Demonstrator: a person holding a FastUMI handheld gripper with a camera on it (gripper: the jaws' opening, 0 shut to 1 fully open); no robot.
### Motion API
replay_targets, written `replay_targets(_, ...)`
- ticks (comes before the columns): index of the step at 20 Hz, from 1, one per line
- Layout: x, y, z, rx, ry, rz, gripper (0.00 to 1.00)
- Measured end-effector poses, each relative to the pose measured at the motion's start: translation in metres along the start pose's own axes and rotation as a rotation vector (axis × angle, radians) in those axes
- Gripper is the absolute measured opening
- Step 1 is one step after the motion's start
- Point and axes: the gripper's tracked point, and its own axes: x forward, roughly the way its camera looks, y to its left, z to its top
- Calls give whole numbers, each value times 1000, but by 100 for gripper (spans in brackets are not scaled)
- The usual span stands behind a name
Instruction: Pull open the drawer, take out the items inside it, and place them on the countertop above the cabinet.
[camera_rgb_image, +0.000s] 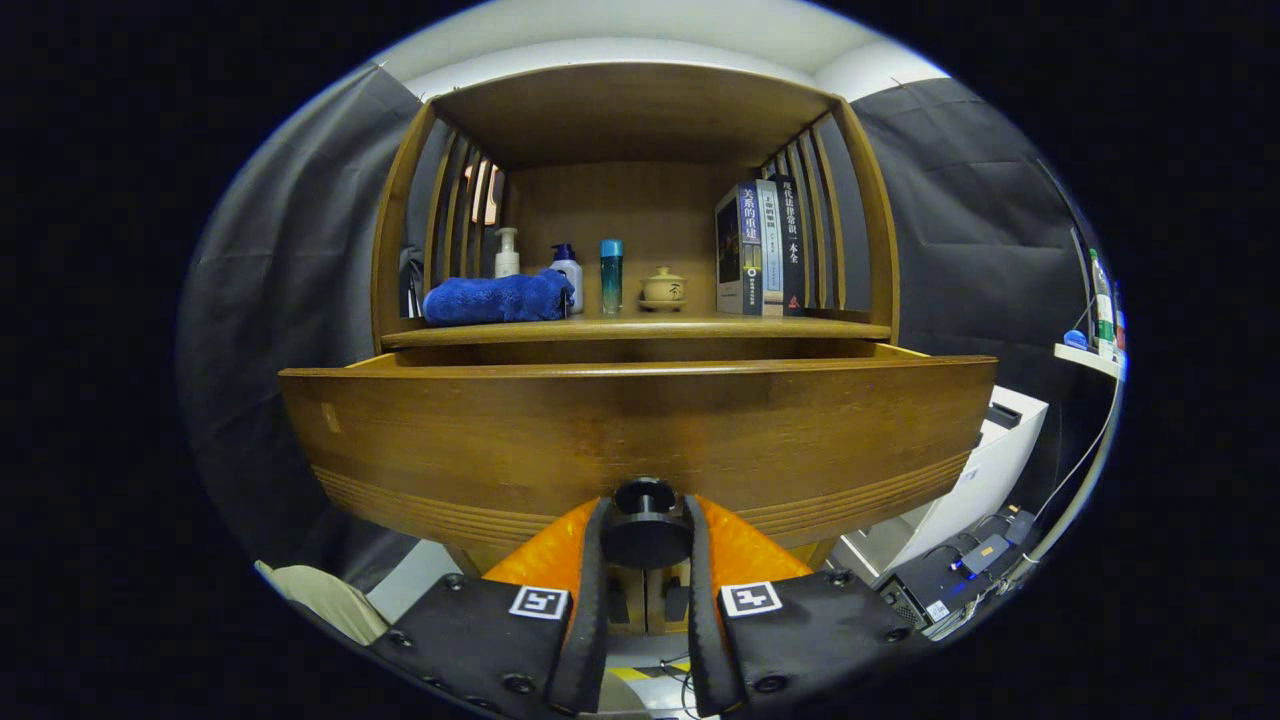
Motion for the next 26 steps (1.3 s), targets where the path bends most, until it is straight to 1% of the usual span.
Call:
replay_targets(9,-20,1,-5,-38,0,5,35)
replay_targets(12,-25,1,-7,-28,-2,-10,34)
replay_targets(16,-32,2,-8,-15,-6,-3,34)
replay_targets(26,-52,3,-13,-31,15,6,34)
